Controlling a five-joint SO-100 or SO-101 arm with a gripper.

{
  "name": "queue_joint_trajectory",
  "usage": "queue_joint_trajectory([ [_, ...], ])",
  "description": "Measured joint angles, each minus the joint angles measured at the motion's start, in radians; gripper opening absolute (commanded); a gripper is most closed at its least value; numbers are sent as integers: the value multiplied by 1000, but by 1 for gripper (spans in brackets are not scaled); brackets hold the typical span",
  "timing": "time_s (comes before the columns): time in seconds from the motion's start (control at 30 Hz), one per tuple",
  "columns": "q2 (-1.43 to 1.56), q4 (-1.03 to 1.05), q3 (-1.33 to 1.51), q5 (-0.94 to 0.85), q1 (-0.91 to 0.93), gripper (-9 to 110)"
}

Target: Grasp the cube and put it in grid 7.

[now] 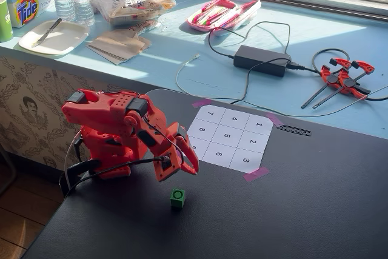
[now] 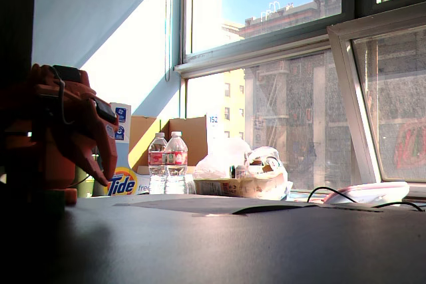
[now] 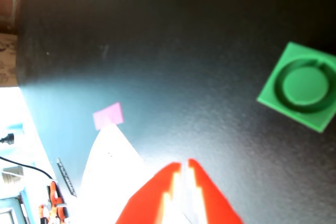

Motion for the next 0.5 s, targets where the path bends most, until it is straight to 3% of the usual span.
queue_joint_trajectory([
  [0.5, 0, 0, 0, 51, 21, 0],
])
